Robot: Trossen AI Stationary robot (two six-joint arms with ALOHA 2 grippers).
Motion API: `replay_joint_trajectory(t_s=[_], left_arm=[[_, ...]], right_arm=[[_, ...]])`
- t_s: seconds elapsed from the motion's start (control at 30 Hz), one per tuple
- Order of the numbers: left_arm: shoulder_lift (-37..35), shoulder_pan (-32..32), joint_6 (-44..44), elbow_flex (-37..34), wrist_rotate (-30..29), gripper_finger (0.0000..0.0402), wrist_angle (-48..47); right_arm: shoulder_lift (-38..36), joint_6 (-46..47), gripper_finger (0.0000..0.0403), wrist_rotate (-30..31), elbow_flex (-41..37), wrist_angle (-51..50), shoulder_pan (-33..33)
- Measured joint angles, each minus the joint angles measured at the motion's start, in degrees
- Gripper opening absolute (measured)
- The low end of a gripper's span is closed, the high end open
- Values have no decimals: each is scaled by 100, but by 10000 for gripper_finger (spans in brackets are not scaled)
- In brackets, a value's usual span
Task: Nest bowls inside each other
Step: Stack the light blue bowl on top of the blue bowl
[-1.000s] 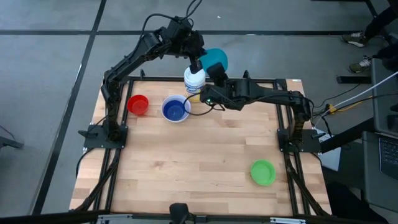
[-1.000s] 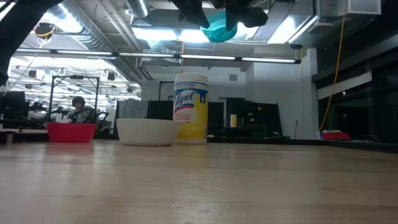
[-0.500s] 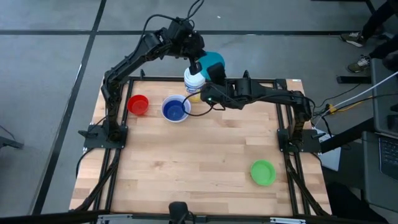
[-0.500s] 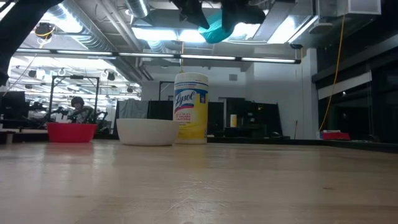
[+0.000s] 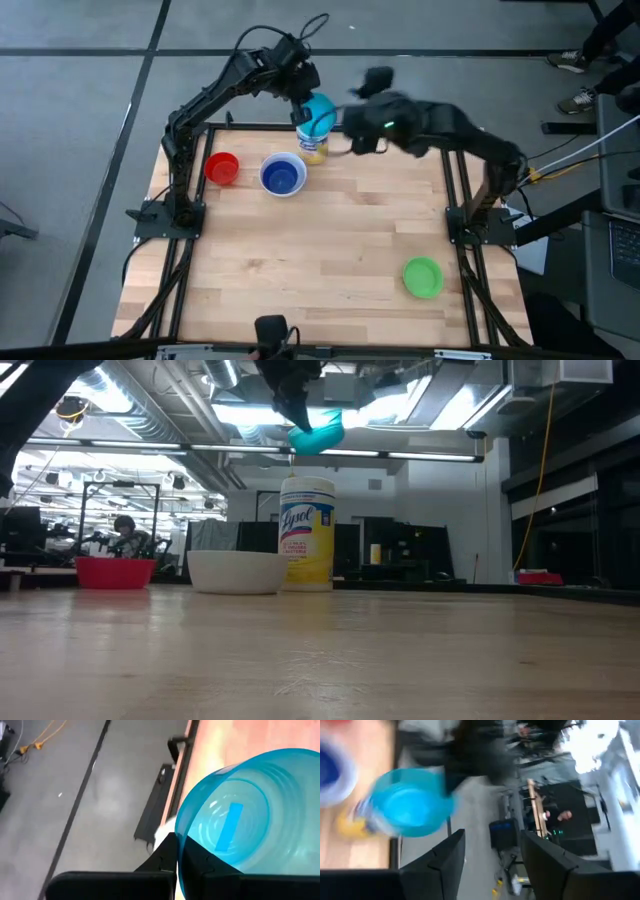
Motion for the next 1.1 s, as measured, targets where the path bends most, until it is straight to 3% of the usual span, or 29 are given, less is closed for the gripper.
replay_joint_trajectory(t_s=[0.33,0.53,0.63,0.87,1.1], left_arm=[[-15,-501,-175,4,-157,1,-1367],[-24,-848,-590,4,-222,1,-2110],[8,-875,-870,-153,-310,1,-2001],[15,-778,-1486,-1485,-238,1,-1376],[-539,-803,-2202,-3599,341,1,734]], right_arm=[[-1013,626,148,105,-2,370,-103],[-1192,578,137,-35,-1,371,-102],[-1227,607,139,-237,-4,370,-69],[-1231,720,151,-249,-4,295,390],[-1290,928,159,450,-4,-239,975]])
